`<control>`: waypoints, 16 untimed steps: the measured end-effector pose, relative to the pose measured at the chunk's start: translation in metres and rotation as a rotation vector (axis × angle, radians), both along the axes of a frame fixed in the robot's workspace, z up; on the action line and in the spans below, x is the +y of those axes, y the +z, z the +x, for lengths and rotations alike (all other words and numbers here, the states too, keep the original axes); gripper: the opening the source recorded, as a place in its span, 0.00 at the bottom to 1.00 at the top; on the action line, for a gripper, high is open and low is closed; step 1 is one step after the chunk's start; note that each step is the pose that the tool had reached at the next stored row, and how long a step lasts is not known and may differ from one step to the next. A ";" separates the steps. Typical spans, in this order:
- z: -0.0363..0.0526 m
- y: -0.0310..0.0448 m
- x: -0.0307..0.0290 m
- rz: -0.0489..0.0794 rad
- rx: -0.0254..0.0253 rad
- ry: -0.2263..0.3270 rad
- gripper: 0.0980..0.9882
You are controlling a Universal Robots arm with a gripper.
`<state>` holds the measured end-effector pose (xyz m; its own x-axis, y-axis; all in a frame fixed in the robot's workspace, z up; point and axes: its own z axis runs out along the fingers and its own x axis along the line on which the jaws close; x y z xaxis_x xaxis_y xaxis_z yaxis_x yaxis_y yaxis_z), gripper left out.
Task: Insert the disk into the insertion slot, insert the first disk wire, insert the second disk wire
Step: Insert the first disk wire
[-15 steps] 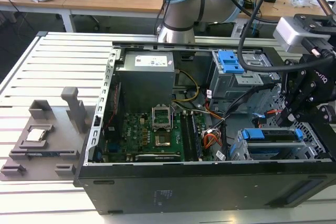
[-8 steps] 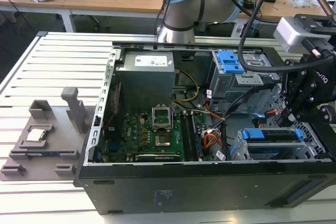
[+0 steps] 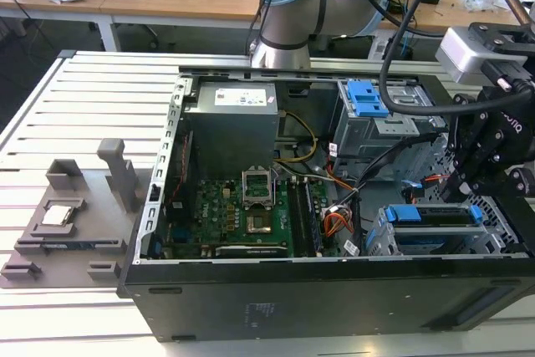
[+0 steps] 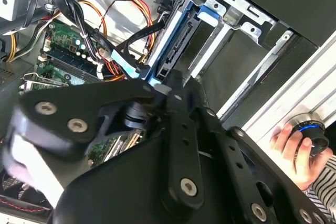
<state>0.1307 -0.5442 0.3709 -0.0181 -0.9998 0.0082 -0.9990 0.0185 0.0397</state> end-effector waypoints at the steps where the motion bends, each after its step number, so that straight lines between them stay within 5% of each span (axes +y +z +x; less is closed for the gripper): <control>1: 0.0000 0.0000 0.0000 0.000 0.0000 0.000 0.15; 4: 0.0000 0.0000 0.0000 0.000 0.0000 0.000 0.30; 8: 0.0002 0.0000 0.0001 0.000 0.0000 0.000 0.30; 16: 0.0134 0.0000 0.0156 0.000 0.0000 0.011 0.30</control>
